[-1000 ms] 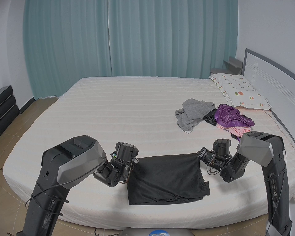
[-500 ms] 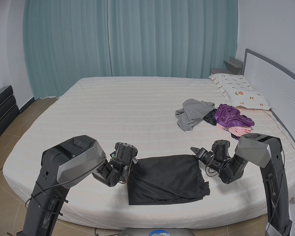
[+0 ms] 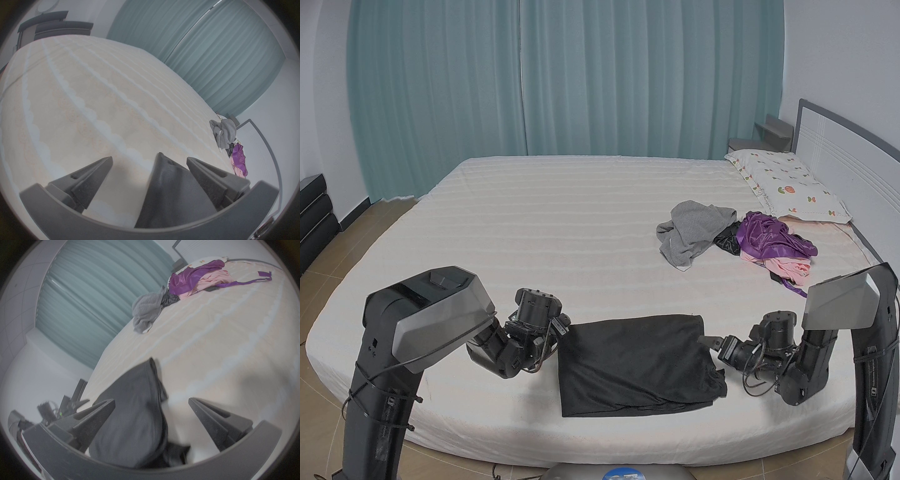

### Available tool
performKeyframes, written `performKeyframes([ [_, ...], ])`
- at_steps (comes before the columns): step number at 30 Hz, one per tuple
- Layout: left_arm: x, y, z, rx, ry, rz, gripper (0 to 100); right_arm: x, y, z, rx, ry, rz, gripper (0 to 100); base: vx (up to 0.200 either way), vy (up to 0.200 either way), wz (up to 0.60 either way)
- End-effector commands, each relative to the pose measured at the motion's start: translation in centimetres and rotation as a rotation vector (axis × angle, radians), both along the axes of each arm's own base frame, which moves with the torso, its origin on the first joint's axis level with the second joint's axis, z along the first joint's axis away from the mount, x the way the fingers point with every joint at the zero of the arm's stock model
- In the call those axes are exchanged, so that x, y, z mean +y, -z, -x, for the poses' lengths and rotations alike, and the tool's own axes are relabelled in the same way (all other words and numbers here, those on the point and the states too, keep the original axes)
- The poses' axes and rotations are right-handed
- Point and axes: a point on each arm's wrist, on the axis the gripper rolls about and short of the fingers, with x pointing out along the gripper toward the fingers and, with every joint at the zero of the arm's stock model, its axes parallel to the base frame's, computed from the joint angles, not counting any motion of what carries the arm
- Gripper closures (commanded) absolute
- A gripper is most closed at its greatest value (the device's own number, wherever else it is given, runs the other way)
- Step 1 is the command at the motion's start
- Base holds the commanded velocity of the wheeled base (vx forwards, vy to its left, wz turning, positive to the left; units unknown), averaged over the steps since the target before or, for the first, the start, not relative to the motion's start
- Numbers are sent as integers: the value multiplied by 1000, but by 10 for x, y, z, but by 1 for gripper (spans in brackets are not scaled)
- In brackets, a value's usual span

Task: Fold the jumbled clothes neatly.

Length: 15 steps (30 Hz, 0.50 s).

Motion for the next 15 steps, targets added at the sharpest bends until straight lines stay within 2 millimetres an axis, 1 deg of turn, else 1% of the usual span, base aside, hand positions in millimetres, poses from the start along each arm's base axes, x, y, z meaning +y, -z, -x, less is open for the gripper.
performKeyframes([
  [1, 39, -25, 10, 40, -4, 91, 0, -12, -23, 62, -9, -189, 25, 0, 0, 0, 0],
  [5, 39, -24, 10, 44, -3, 88, 0, -10, -17, 68, -9, -235, 66, 0, 0, 0, 0],
  [15, 38, -22, 10, 47, 0, 84, 0, -11, -9, 71, 2, -263, 105, 0, 0, 0, 0],
])
